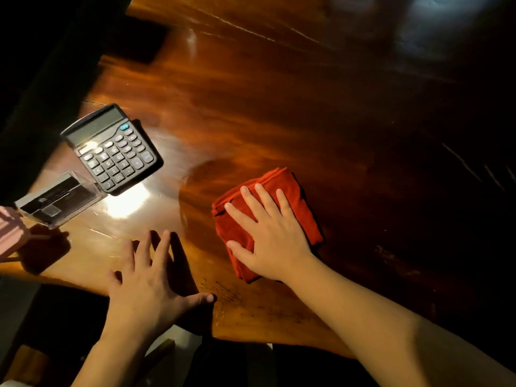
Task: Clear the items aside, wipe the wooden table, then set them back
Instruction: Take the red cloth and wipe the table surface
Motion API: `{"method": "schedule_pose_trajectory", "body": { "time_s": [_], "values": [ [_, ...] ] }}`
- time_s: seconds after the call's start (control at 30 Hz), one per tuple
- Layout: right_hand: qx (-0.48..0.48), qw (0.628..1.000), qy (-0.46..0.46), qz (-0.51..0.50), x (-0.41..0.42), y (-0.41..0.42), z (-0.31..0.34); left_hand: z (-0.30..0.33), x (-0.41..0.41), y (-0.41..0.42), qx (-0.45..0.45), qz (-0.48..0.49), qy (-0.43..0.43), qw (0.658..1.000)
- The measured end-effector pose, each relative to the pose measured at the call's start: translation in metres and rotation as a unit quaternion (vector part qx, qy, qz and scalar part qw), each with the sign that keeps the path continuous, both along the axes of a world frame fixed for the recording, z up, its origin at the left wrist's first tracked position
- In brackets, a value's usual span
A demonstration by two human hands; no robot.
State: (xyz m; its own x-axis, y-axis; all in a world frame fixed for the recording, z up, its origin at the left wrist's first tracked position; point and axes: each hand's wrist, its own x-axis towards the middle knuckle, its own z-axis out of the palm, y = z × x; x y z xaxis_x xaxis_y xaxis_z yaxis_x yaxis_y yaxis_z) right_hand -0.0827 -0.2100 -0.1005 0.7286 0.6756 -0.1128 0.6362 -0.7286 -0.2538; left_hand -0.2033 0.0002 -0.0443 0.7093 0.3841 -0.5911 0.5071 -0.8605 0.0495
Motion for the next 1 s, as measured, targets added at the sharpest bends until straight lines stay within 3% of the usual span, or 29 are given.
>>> {"method": "schedule_pose_trajectory", "body": {
  "time_s": [0.43, 0.8, 1.0],
  "values": [
    [-0.070, 0.985, -0.006, -0.156, -0.003, -0.132, -0.002, -0.030, 0.011, -0.015, 0.002, -0.027, -0.010, 1.000],
    [-0.100, 0.960, -0.020, -0.259, -0.015, -0.082, -0.005, -0.033, -0.005, -0.009, -0.021, -0.049, -0.062, 0.997],
    [-0.081, 0.969, -0.025, -0.232, -0.020, -0.023, -0.006, -0.030, -0.025, 0.003, -0.028, -0.057, -0.068, 0.996]
  ]
}}
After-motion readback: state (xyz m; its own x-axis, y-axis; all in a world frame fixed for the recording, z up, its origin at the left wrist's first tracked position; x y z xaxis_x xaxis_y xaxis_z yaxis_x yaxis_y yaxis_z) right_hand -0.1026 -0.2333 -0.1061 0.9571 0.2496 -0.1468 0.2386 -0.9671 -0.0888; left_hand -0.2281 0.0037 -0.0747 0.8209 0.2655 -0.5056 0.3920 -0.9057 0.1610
